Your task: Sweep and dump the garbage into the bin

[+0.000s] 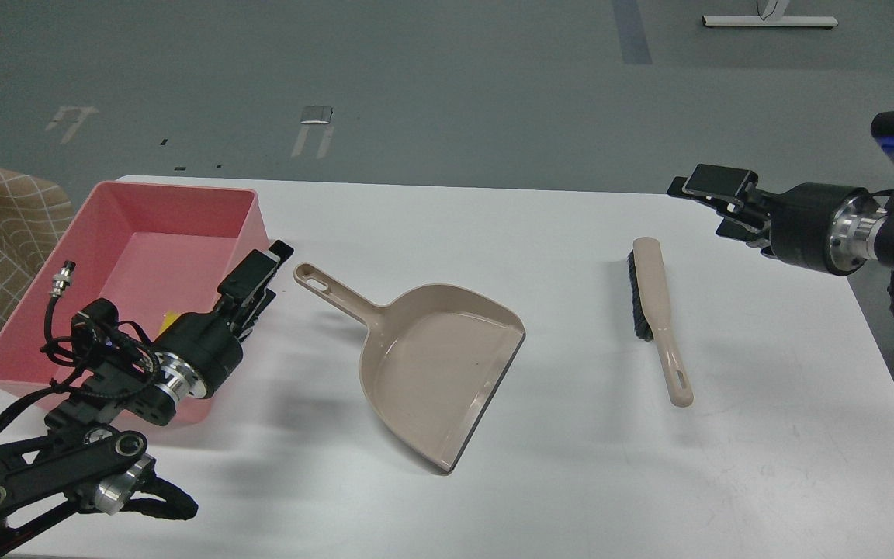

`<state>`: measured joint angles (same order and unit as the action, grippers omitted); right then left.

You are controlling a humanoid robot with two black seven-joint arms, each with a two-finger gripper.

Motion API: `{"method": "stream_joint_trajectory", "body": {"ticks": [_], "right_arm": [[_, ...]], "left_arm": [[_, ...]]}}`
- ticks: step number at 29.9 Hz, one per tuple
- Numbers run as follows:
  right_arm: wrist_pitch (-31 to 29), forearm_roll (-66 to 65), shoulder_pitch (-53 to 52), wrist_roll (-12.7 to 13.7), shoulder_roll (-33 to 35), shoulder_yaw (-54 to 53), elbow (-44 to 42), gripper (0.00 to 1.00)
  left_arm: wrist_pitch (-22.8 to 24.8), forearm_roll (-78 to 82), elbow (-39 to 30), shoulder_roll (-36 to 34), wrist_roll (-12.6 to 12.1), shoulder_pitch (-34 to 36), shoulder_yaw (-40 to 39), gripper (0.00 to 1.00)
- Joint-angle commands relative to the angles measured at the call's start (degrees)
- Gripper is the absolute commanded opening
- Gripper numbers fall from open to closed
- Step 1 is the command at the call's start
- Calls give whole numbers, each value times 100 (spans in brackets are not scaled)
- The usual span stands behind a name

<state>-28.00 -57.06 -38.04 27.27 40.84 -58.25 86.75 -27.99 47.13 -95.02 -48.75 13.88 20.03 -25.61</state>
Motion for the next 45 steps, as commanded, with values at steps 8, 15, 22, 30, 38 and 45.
{"method": "stream_joint_trajectory", "body": {"ticks": [8, 15, 22, 30, 38, 45], "right_arm": [[0, 931, 16, -64, -787, -1546, -132, 100], [0, 1777, -308, -64, -1877, -2497, -1379, 100], [0, 2663, -1265, -64, -2554, -3218, -3144, 100], [0, 3060, -1864, -643, -3020, -3640, -4420, 97], [0, 3052, -1900, -1215, -3433, -3605, -4650, 98], [0, 3052, -1865, -1224, -3846, -3561, -4992, 99]], "left_arm": [[-1, -98, 132, -407, 9, 1458, -250, 98], [1462, -116, 809, -284, 27, 1969, -1357, 98], [3227, -160, 1608, 681, 27, 2004, -2824, 98], [4381, -977, 2839, 1869, 44, 2391, -3591, 98], [5058, -2032, 4069, 2484, 834, 2716, -3582, 98], [5032, -2120, 4825, 3037, 1196, 2821, -3600, 98]]}}
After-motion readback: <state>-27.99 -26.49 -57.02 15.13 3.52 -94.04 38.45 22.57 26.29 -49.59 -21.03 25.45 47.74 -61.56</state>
